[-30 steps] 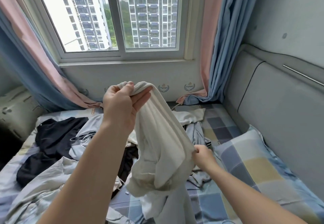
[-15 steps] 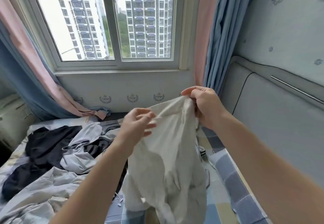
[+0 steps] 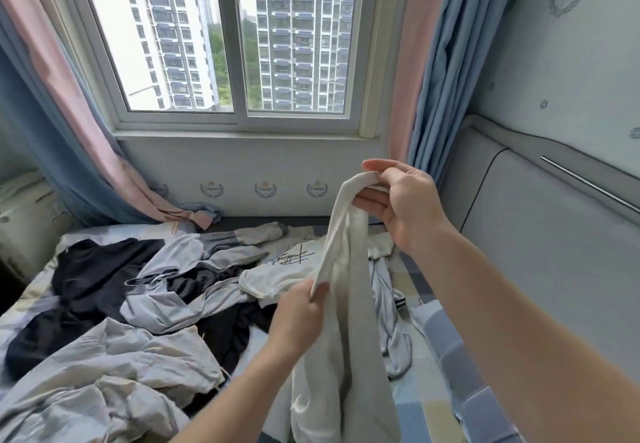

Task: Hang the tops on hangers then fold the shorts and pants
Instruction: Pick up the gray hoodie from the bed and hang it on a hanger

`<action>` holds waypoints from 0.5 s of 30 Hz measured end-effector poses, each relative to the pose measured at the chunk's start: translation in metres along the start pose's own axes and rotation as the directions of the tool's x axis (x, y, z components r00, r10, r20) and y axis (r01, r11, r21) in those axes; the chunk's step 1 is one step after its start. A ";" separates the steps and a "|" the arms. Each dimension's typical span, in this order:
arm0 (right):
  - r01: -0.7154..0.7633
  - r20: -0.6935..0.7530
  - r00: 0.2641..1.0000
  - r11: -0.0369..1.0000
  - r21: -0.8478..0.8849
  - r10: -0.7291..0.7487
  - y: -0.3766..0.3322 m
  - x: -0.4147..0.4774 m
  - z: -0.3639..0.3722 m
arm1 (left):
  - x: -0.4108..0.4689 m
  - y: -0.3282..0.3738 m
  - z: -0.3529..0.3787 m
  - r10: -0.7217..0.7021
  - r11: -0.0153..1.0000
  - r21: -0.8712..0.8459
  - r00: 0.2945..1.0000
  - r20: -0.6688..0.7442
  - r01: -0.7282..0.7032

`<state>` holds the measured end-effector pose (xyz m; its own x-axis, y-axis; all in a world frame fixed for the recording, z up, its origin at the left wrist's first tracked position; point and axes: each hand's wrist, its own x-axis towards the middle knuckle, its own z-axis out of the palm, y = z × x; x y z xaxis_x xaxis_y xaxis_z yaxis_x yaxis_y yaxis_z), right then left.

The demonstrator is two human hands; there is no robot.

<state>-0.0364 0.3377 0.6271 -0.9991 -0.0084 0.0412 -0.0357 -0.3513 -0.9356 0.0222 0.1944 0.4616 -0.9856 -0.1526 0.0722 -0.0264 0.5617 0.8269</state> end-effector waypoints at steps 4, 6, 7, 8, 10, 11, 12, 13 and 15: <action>0.010 -0.023 1.000 0.995 -0.099 -0.012 0.009 -0.002 -0.011 | 0.006 0.011 -0.027 0.039 0.962 -0.272 0.999 0.015 -0.033; 0.036 0.039 0.999 0.988 -0.148 -0.030 0.015 -0.004 -0.017 | 0.011 0.026 -0.043 0.003 0.896 -0.444 1.000 -0.022 -0.013; 0.044 0.078 0.996 0.986 -0.163 -0.032 0.017 -0.006 -0.019 | 0.013 0.034 -0.052 -0.012 0.869 -0.494 0.999 -0.046 -0.013; 0.044 0.118 0.993 0.984 -0.175 -0.023 0.018 -0.009 -0.021 | 0.016 0.042 -0.061 -0.019 0.853 -0.522 0.997 -0.069 -0.020; 0.041 0.200 0.980 0.978 -0.206 0.001 0.021 -0.018 -0.024 | 0.018 0.057 -0.076 -0.033 0.854 -0.519 0.991 -0.127 -0.039; 0.046 0.236 0.972 0.973 -0.228 0.010 0.023 -0.023 -0.025 | 0.019 0.063 -0.081 -0.034 0.857 -0.513 0.987 -0.158 -0.052; 0.058 0.270 0.963 0.966 -0.251 0.013 0.026 -0.029 -0.026 | 0.019 0.068 -0.087 -0.032 0.855 -0.515 0.983 -0.179 -0.066; 0.076 0.303 0.953 0.959 -0.273 0.011 0.031 -0.034 -0.026 | 0.019 0.073 -0.093 -0.030 0.845 -0.529 0.982 -0.189 -0.076; 0.119 0.367 0.930 0.943 -0.312 0.004 0.041 -0.046 -0.025 | 0.019 0.082 -0.104 -0.030 0.817 -0.568 0.977 -0.209 -0.097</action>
<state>0.0072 0.3468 0.5779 -0.9211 -0.3532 0.1636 -0.1599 -0.0399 -0.9863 0.0181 0.1532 0.5887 -0.9277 -0.3360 0.1627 0.1685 0.0121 0.9856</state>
